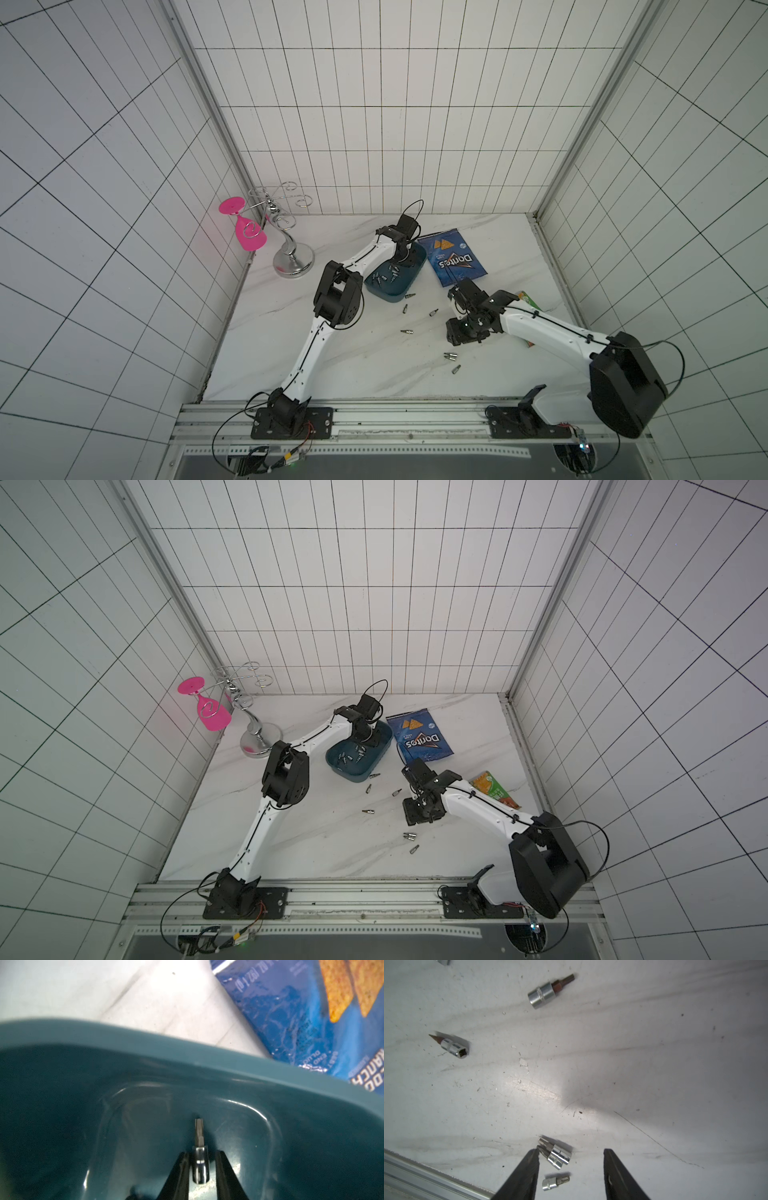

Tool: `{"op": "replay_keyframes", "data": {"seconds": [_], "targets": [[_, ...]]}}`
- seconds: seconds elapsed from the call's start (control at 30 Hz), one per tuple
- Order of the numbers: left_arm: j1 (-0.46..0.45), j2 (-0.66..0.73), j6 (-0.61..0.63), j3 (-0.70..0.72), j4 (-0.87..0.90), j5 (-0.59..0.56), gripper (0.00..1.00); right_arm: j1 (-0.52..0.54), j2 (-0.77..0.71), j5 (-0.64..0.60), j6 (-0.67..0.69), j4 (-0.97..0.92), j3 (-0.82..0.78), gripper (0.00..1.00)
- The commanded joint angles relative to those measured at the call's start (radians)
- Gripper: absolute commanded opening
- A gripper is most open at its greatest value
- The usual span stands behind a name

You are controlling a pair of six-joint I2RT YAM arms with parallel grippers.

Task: Put the bit on the desktop into the storage box
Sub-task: Place the screwdriver bit in the storage box.

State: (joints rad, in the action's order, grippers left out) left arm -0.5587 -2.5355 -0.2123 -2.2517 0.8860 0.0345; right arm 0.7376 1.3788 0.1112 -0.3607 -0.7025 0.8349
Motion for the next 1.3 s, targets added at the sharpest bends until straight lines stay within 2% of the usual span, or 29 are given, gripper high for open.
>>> {"op": "replay_keyframes", "data": {"seconds": [0.0, 0.13, 0.4, 0.63, 0.97, 1.27], "targets": [[0.006, 0.009, 0.000, -0.001, 0.024, 0.022, 0.39, 0.009, 0.023, -0.045, -0.028, 0.018, 0.018, 0.53], [0.005, 0.068, -0.003, 0.012, 0.027, 0.021, 0.49, 0.009, 0.102, -0.078, -0.011, 0.045, 0.076, 0.54], [0.019, 0.233, -0.040, 0.044, 0.080, 0.013, 0.52, 0.003, 0.233, -0.068, 0.048, 0.072, 0.193, 0.58], [0.028, 0.441, -0.063, 0.287, 0.020, -0.010, 0.56, -0.006, 0.329, -0.049, 0.123, 0.080, 0.261, 0.63], [0.033, 0.713, -0.135, 0.634, -0.052, -0.033, 0.57, -0.041, 0.436, -0.021, 0.203, 0.028, 0.368, 0.64], [0.034, 0.861, -0.172, 0.797, -0.047, -0.042, 0.58, -0.071, 0.477, 0.041, 0.253, 0.008, 0.393, 0.64]]}}
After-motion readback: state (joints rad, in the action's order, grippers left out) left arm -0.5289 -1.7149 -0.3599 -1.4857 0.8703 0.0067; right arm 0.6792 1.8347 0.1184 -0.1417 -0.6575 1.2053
